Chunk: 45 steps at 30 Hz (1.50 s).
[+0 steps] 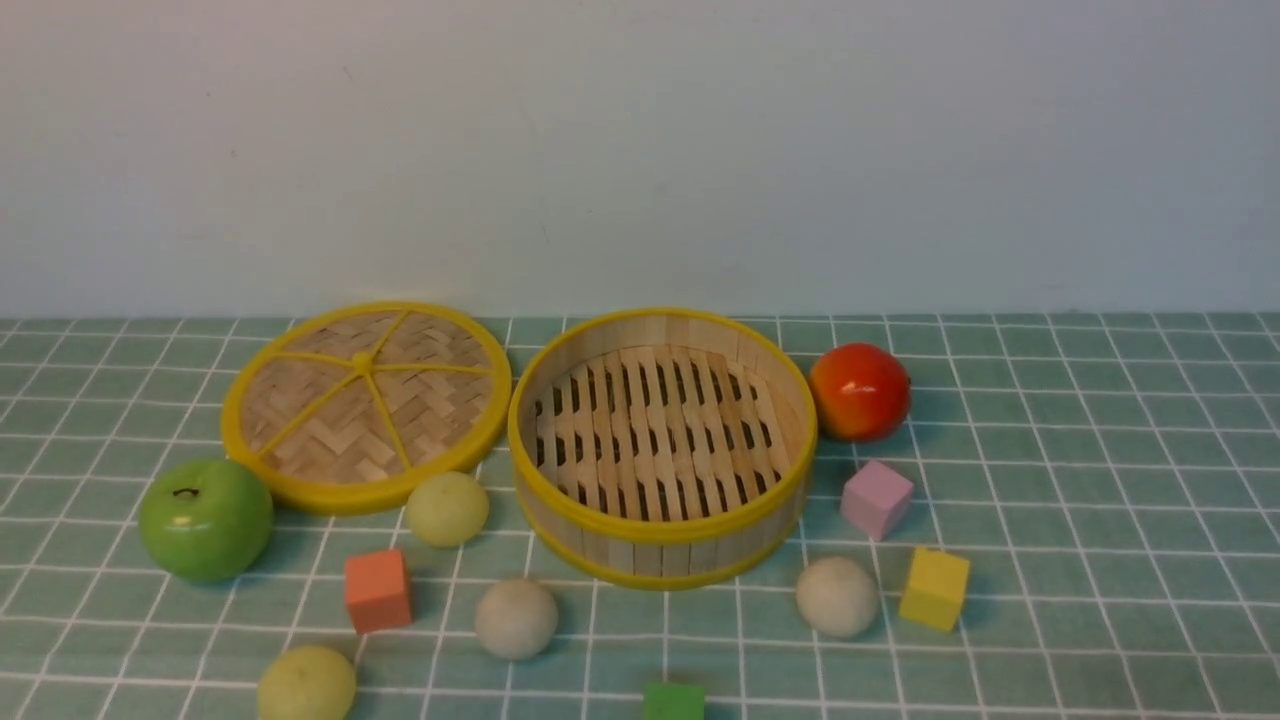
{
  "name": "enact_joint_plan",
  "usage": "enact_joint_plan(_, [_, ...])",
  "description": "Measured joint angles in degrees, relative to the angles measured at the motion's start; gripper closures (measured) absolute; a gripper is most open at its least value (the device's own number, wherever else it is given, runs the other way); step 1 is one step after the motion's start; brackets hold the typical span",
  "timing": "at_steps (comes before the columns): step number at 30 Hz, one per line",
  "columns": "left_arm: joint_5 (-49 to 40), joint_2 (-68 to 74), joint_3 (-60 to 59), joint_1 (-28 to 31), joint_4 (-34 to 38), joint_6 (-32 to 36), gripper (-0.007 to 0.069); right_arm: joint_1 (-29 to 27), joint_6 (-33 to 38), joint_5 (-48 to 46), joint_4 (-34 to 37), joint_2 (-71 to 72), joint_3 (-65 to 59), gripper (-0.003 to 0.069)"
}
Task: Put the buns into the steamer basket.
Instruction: Use the left arm to grab a steamed stuffed bun
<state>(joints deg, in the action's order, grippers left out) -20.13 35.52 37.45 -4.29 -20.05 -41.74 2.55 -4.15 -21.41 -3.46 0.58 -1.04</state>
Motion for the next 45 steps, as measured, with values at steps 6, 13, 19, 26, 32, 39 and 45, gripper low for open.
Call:
enact_joint_plan(6, [-2.9,3.6,-2.1,0.0,3.2,-0.9,0.0465,0.0,0.0,0.0,0.0,0.0,0.0,0.0420])
enact_joint_plan(13, [-9.2,4.0,-5.0,-5.3,5.2,-1.0,0.0459,0.0,0.0,0.0,0.0,0.0,0.0,0.0420])
enact_joint_plan(19, [-12.4,10.5,-4.6,-7.6,5.7,-1.0,0.0458,0.0,0.0,0.0,0.0,0.0,0.0,0.0420])
enact_joint_plan(26, [-20.2,29.6,5.5,-7.6,11.0,5.6,0.0442,0.0,0.0,0.0,0.0,0.0,0.0,0.0419])
enact_joint_plan(32, [-24.0,44.0,13.0,-7.7,20.6,19.1,0.0440,0.0,0.0,0.0,0.0,0.0,0.0,0.0419])
enact_joint_plan(39, [-25.0,53.2,16.1,-7.9,22.0,22.1,0.0418,0.0,0.0,0.0,0.0,0.0,0.0,0.0419])
enact_joint_plan(45, [-24.9,55.1,16.2,-7.9,22.0,21.6,0.0385,0.0,0.0,0.0,0.0,0.0,0.0,0.0419])
